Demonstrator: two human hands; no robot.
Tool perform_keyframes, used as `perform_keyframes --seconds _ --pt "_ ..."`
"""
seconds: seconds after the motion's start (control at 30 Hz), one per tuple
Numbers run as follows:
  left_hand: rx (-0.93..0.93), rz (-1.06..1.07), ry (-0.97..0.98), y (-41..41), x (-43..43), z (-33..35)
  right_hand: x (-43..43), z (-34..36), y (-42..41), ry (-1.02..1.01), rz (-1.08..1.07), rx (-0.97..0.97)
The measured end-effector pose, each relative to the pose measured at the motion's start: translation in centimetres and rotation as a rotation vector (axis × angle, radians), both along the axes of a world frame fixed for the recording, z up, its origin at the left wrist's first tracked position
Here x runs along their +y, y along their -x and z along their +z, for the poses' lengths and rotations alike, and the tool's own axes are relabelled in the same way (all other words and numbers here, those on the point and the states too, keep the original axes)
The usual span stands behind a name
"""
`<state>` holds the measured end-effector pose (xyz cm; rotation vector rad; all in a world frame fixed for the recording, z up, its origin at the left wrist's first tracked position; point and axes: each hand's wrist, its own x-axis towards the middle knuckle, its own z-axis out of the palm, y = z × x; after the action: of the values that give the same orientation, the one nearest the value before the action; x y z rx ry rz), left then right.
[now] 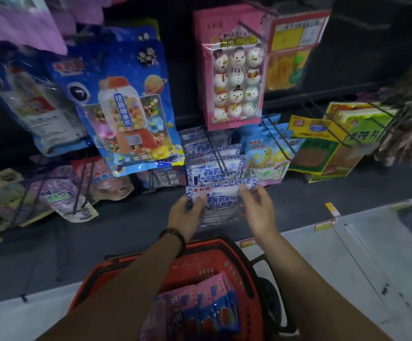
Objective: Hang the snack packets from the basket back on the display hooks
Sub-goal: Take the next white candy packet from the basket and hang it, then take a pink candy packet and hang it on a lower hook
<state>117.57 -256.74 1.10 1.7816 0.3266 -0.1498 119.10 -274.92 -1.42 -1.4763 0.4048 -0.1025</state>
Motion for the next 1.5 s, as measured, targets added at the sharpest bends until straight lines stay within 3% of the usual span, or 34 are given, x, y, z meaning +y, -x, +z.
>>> perform_keyframes --seconds 0.2,0.47,0.8,1.13,1.33,1.5 --pt "0.129 0.072 0.102 -2.7 -1.2 -2.8 -0.5 -1.6 -2.6 0.002 -0.054 0.054" --pt "0.155 0.178 0.18 -5.1 -2.6 -4.1 -0.8 -1.5 -4.8 -0.074 -0.113 0.073" --pt "0.144 0.275 0.228 -7.5 -2.4 -4.4 0.8 -2.1 -5.3 0.038 0.056 0.015" --pt "0.122 0.282 0.103 -10.1 -2.3 -3.6 2.2 -2.7 -4.2 0.267 0.272 0.114" --pt "0.192 0.308 0.109 -8.8 -0.8 -2.9 2.5 -3.2 -2.0 0.52 0.476 0.196" --pt "0.226 -0.012 -0.165 -3.3 3.3 -2.0 4.1 -3.0 1.0 0.732 0.737 0.278"
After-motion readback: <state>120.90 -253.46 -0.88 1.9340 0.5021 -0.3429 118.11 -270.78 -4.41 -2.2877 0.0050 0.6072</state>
